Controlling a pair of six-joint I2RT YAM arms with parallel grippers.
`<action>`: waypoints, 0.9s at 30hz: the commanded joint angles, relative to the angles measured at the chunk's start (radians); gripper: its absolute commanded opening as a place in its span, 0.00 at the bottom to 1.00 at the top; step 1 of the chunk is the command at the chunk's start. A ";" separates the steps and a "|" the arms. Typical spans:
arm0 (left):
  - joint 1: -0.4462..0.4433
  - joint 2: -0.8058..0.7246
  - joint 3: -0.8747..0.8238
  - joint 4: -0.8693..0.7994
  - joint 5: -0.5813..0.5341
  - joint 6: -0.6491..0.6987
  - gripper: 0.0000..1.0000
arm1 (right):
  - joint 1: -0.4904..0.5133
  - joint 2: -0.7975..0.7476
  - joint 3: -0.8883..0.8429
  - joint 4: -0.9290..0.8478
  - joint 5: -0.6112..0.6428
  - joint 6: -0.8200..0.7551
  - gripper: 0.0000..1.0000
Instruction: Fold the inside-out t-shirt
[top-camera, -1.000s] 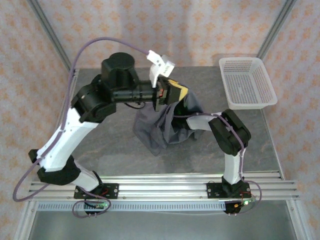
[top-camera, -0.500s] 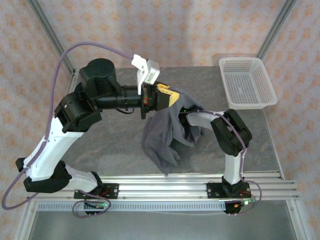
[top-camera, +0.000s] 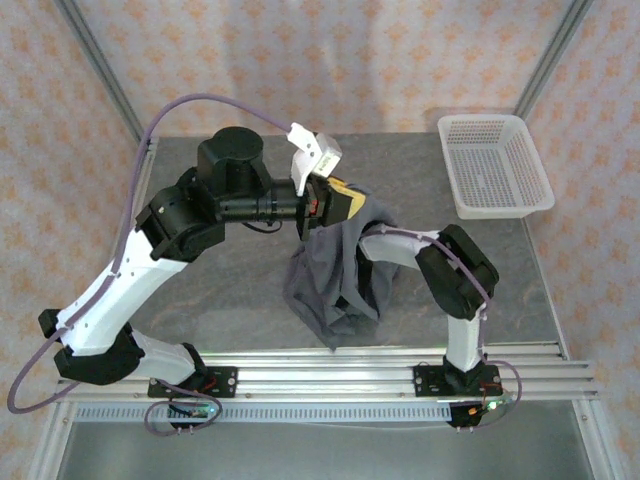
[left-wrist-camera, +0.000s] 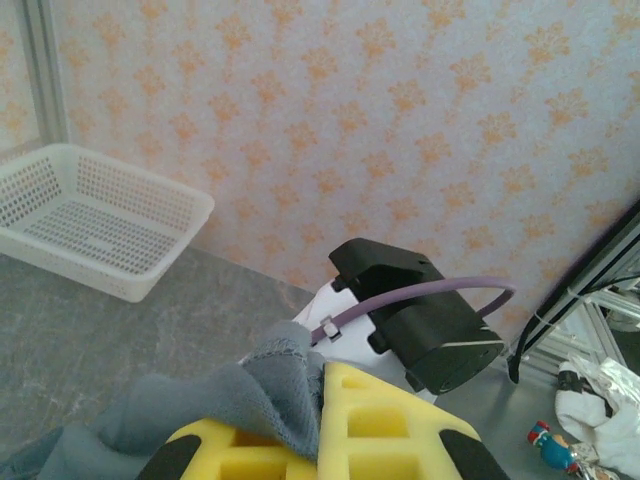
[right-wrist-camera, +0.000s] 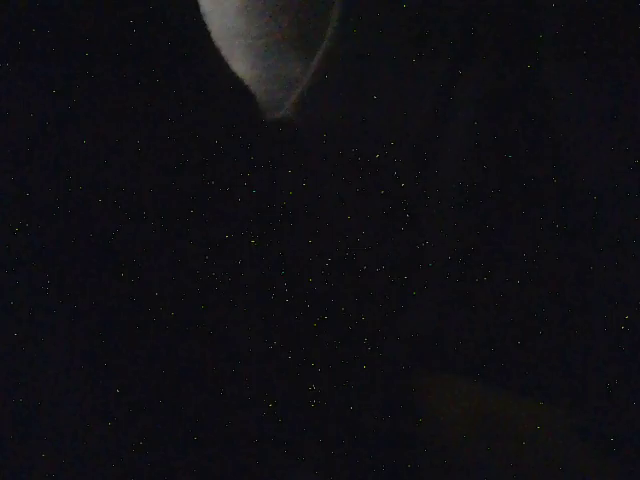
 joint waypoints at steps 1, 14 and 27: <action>-0.006 -0.049 0.053 0.039 -0.066 0.028 0.00 | 0.008 0.117 -0.064 -0.164 0.004 0.017 0.04; 0.339 -0.023 -0.277 -0.135 -0.674 -0.197 0.00 | 0.012 -0.616 -0.327 0.102 -0.310 0.115 0.00; 0.483 0.286 -0.656 0.001 -0.547 -0.321 0.00 | -0.051 -0.900 -0.211 0.336 -0.482 0.186 0.00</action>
